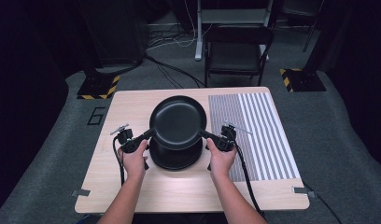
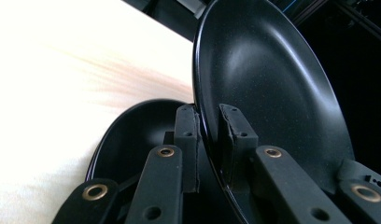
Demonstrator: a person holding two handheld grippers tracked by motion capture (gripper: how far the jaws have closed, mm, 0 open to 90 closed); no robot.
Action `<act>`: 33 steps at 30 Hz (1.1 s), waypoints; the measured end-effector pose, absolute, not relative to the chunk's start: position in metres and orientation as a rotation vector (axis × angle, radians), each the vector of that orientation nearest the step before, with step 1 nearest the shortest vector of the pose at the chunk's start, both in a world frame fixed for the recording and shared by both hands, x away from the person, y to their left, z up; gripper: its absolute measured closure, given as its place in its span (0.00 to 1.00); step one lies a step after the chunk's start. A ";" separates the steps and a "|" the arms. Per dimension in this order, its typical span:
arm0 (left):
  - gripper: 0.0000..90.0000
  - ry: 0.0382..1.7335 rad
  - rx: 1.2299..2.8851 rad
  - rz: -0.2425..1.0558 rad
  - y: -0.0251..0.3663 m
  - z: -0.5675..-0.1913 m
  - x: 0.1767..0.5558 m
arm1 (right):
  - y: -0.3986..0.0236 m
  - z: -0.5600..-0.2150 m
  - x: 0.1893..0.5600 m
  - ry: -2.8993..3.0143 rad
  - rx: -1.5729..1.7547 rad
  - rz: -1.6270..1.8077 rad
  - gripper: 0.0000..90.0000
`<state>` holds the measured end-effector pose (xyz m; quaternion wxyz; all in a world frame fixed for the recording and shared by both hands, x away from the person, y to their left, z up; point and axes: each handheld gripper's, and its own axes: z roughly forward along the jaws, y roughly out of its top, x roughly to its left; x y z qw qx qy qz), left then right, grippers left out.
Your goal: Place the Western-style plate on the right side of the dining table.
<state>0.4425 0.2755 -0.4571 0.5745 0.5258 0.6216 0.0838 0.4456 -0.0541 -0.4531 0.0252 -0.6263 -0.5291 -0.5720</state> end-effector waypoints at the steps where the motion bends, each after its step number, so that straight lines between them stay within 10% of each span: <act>1: 0.87 1.452 1.235 0.198 0.276 -0.455 0.443 | -0.054 -0.451 0.445 -1.635 -1.934 -1.772 0.87; 33: 0.88 1.389 1.254 0.181 0.244 -0.436 0.455 | -0.084 -0.435 0.441 -1.598 -1.964 -1.843 0.87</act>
